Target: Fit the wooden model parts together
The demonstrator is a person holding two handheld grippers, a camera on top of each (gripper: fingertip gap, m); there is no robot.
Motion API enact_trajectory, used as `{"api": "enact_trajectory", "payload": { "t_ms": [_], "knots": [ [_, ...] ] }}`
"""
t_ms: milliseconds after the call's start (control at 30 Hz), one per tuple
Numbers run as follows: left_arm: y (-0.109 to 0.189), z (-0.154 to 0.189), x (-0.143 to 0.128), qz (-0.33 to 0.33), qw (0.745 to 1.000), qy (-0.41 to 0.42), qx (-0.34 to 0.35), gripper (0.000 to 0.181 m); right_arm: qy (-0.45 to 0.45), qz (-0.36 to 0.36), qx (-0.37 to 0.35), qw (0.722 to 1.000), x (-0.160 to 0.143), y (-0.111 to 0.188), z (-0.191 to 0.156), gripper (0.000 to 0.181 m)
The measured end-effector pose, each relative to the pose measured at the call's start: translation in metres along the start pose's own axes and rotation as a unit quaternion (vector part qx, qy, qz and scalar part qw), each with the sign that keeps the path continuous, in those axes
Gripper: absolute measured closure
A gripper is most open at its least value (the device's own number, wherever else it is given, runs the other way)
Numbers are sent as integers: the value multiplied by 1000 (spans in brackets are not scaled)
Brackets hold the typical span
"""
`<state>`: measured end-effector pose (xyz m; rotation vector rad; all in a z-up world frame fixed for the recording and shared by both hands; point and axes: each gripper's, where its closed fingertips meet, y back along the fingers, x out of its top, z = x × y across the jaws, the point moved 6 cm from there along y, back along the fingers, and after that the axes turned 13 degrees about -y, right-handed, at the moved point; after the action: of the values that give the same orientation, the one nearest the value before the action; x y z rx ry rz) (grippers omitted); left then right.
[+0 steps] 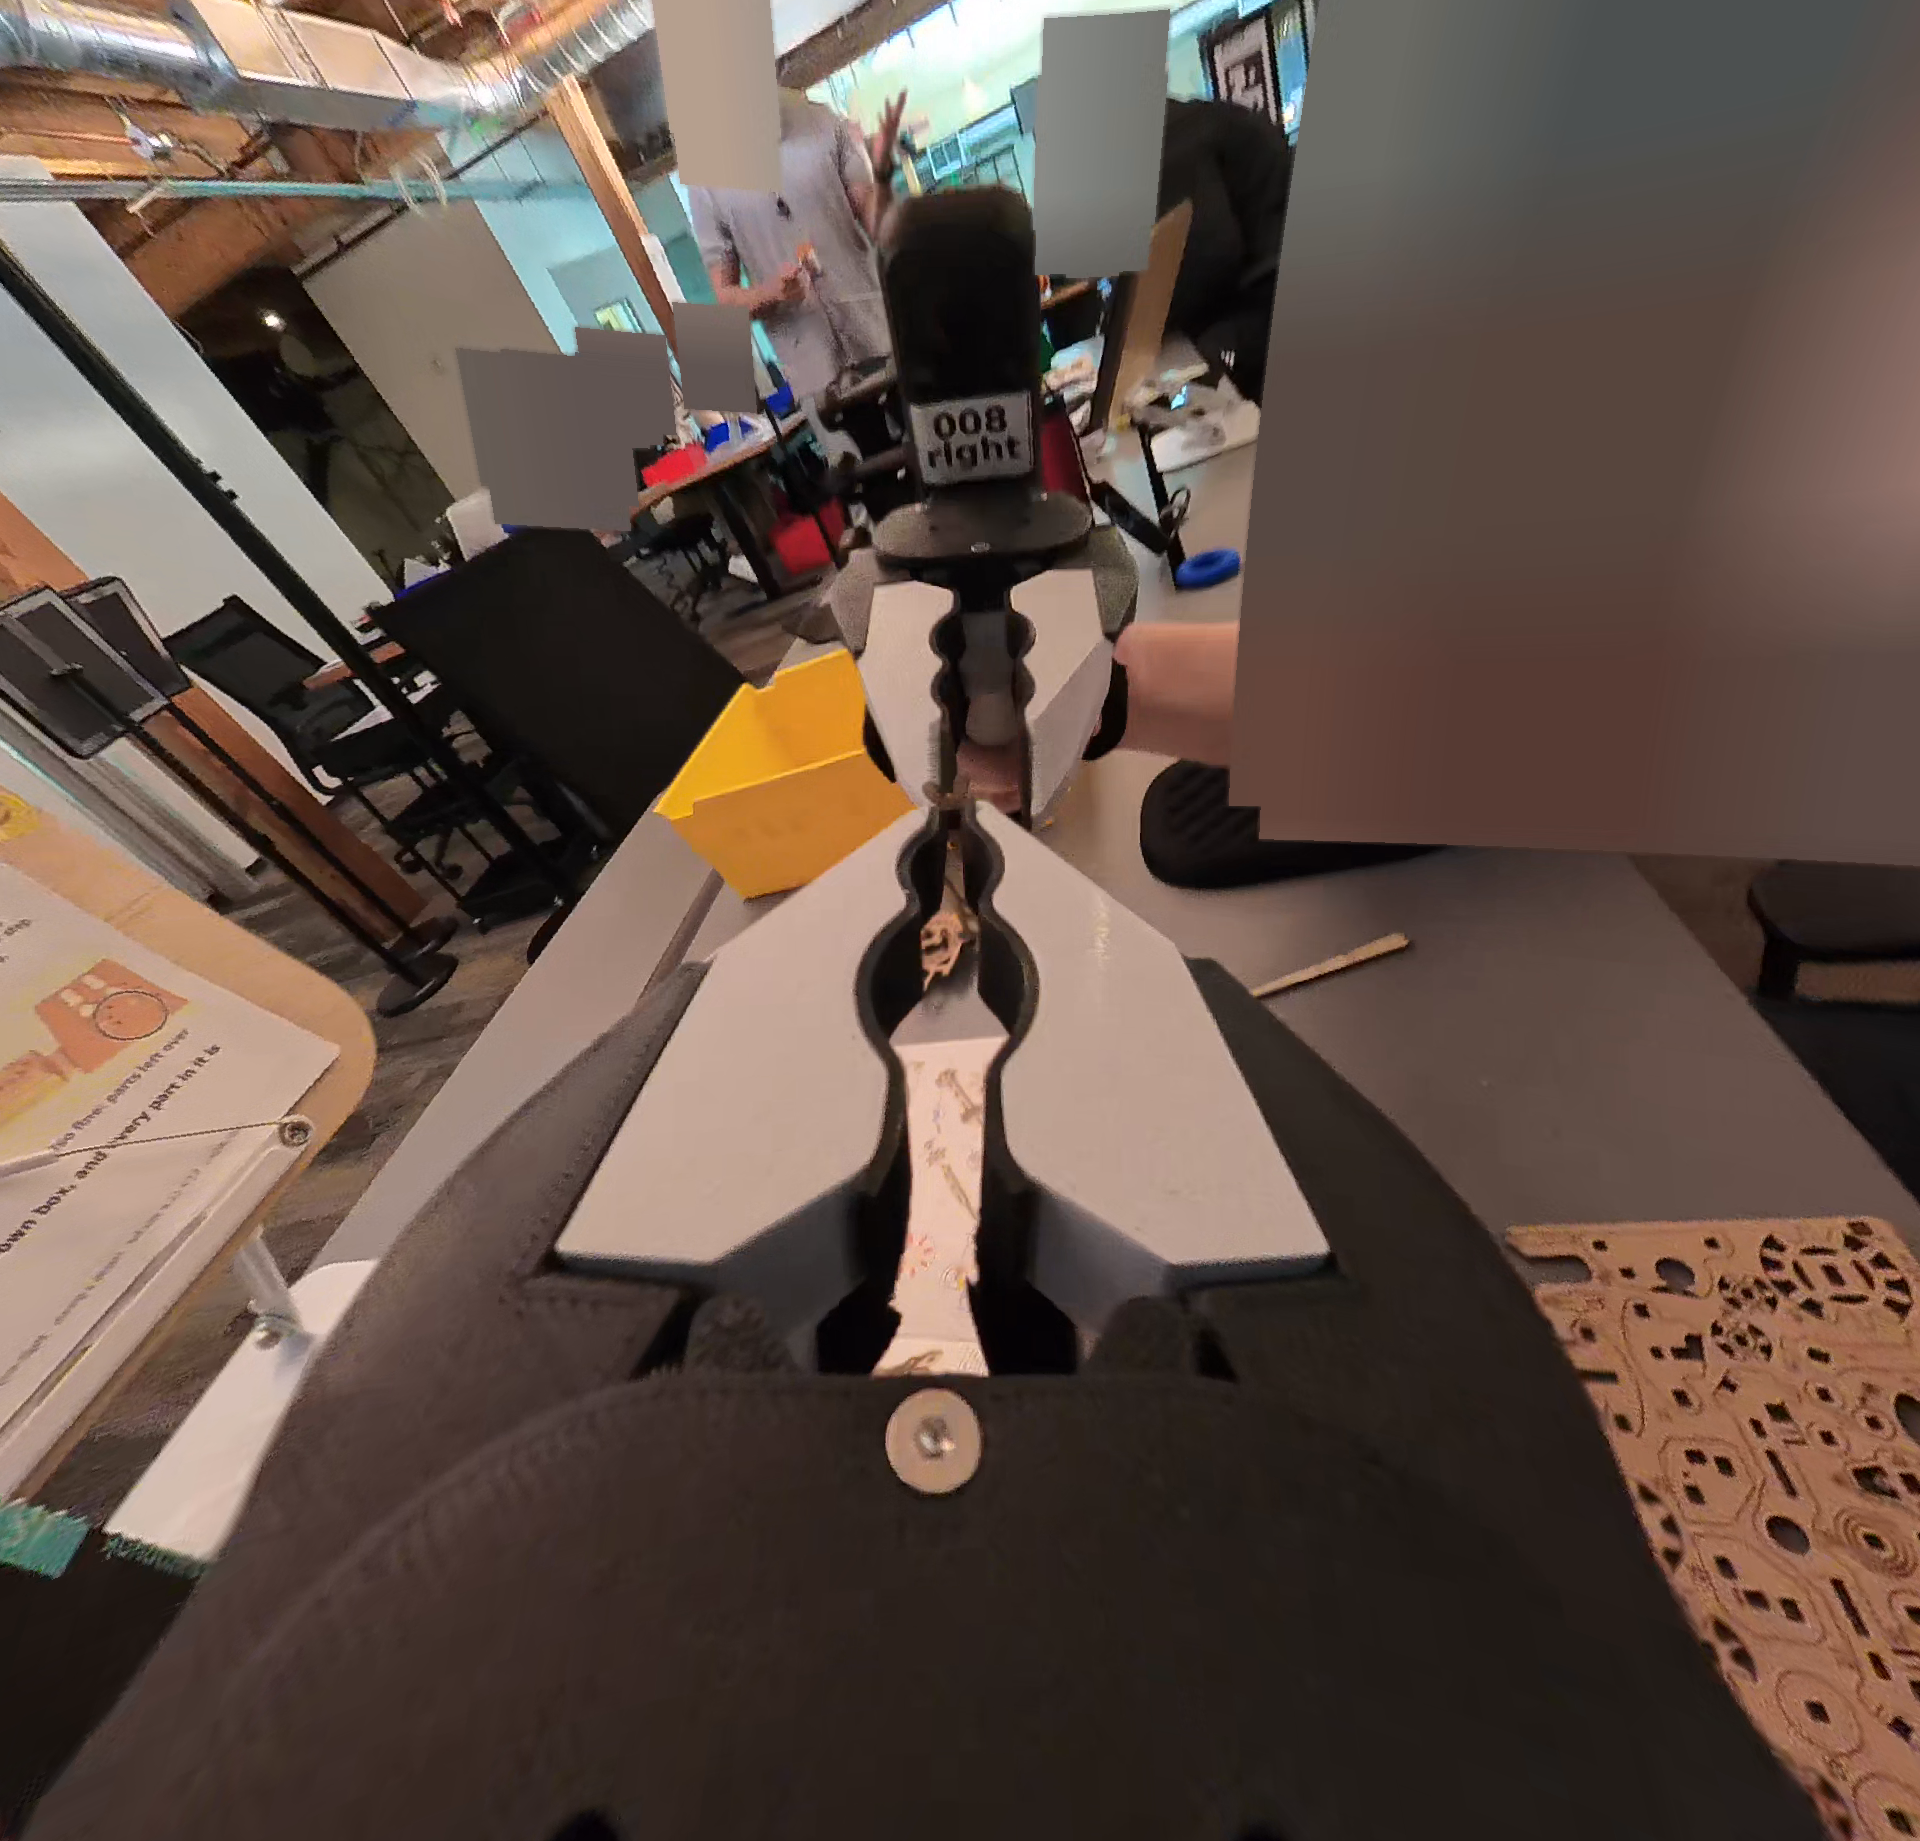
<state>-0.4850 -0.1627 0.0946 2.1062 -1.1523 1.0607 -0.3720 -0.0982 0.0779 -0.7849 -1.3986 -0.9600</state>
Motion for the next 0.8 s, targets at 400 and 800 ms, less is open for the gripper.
{"api": "enact_trajectory", "payload": {
  "t_ms": [400,800],
  "knots": [
    [11,-10,11,101,992,78,-5,181,49,95,1,994,6,7,-2,143],
    [-3,0,-6,-2,1000,17,-9,181,67,7,-38,997,-4,-4,-1,158]
  ]
}}
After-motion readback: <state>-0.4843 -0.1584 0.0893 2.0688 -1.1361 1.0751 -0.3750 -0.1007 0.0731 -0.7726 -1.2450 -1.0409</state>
